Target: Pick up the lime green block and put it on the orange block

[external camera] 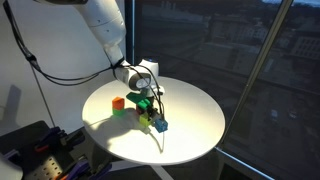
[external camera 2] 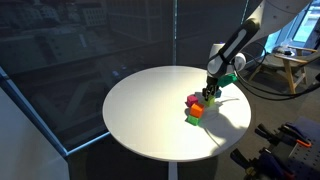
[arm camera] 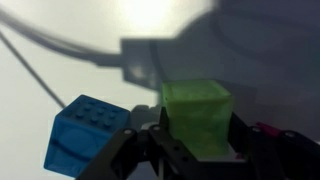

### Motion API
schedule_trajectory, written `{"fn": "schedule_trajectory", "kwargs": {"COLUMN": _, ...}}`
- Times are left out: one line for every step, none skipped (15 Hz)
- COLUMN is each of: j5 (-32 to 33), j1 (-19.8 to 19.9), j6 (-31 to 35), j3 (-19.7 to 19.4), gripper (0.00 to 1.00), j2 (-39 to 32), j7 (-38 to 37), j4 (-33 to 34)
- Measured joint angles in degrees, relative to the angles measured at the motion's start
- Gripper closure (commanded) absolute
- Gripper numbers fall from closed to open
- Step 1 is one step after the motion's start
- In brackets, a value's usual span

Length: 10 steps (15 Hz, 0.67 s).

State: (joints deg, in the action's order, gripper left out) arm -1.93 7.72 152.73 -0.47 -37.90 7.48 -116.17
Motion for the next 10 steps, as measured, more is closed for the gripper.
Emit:
{"fn": "schedule_trajectory", "kwargs": {"j5": 0.00, "j1": 0.01, "j6": -0.03, "j3": -0.10, "gripper": 0.70, "j2": 0.14, "j7": 0.00, "j4": -0.04}}
{"fn": "schedule_trajectory", "kwargs": {"j5": 0.00, "j1": 0.02, "j6": -0.08, "j3": -0.18, "gripper": 0.70, "j2": 0.35, "j7": 0.00, "j4": -0.08}}
{"fn": "schedule_trajectory", "kwargs": {"j5": 0.00, "j1": 0.04, "j6": -0.14, "j3": -0.25, "gripper": 0.70, "j2": 0.63, "j7": 0.00, "j4": -0.14}}
{"fn": "schedule_trajectory", "kwargs": {"j5": 0.00, "j1": 0.09, "j6": -0.23, "j3": -0.26, "gripper": 0.70, "j2": 0.97, "j7": 0.00, "j4": -0.26}}
{"fn": "schedule_trajectory", "kwargs": {"j5": 0.00, "j1": 0.15, "j6": -0.35, "j3": -0.26, "gripper": 0.70, "j2": 1.33, "j7": 0.00, "j4": -0.39}}
{"fn": "schedule_trajectory", "kwargs": {"j5": 0.00, "j1": 0.18, "j6": -0.54, "j3": -0.26, "gripper": 0.70, "j2": 1.83, "j7": 0.00, "j4": -0.59}}
{"fn": "schedule_trajectory", "kwargs": {"j5": 0.00, "j1": 0.19, "j6": -0.73, "j3": -0.25, "gripper": 0.70, "j2": 2.40, "j7": 0.00, "j4": -0.87}}
{"fn": "schedule_trajectory", "kwargs": {"j5": 0.00, "j1": 0.19, "j6": -1.04, "j3": -0.22, "gripper": 0.70, "j2": 3.00, "j7": 0.00, "j4": -1.14}}
{"fn": "schedule_trajectory", "kwargs": {"j5": 0.00, "j1": 0.19, "j6": -1.49, "j3": -0.19, "gripper": 0.70, "j2": 3.69, "j7": 0.00, "j4": -1.44}}
{"fn": "schedule_trajectory", "kwargs": {"j5": 0.00, "j1": 0.19, "j6": -1.95, "j3": -0.16, "gripper": 0.70, "j2": 4.41, "j7": 0.00, "j4": -1.78}}
